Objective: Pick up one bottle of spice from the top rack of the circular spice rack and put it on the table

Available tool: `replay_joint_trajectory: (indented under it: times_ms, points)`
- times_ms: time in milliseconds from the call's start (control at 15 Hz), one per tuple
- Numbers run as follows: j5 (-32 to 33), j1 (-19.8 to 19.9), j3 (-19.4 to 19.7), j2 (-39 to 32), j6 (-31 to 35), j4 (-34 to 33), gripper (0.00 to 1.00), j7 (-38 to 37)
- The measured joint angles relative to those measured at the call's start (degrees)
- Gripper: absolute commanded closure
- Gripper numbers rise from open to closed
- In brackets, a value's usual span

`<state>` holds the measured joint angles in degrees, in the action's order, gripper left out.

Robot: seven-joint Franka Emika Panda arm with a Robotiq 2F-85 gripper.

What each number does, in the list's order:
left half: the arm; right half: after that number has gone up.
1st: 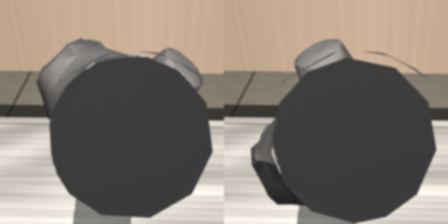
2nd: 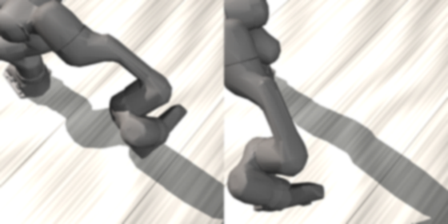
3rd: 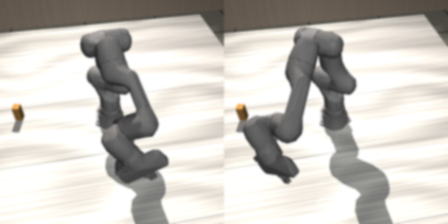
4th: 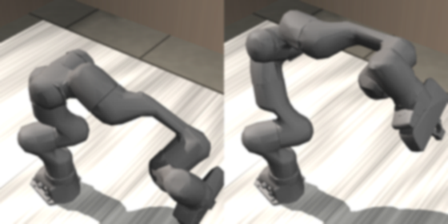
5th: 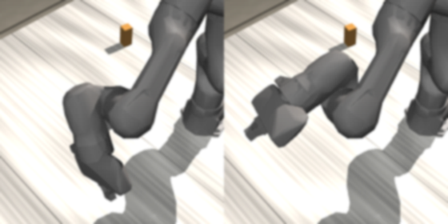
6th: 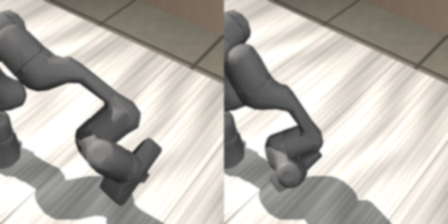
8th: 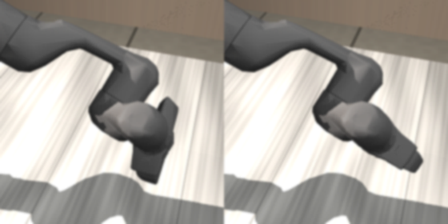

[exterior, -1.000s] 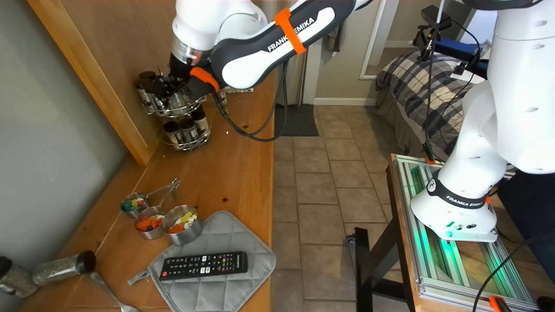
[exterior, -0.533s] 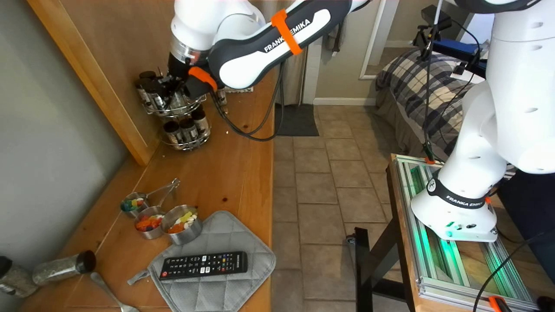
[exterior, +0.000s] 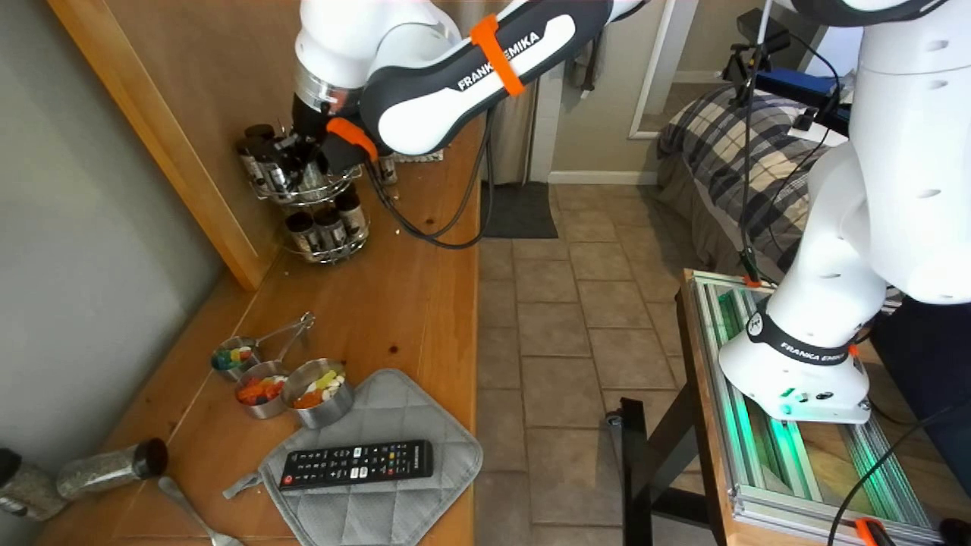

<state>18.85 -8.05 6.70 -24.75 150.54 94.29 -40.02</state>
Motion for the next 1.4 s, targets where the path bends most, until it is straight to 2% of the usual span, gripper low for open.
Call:
replay_joint_trajectory:
  times_ms: [267, 600, 933, 1133, 1400]
  points:
    - [0.4, -1.2, 0.8, 0.1, -3.1, -1.2, 0.77, -0.1]
    - [3.3, -3.8, 3.4, 1.1, -3.3, -1.9, 0.77, -2.1]
    - [3.9, -4.8, 3.6, 2.2, -3.3, -1.9, 0.77, -2.4]
    - [4.0, -5.6, 3.1, 2.9, -3.8, -1.7, 0.77, -2.0]
    - [3.8, -6.1, -0.2, 3.3, -6.0, -0.9, 0.77, -0.1]
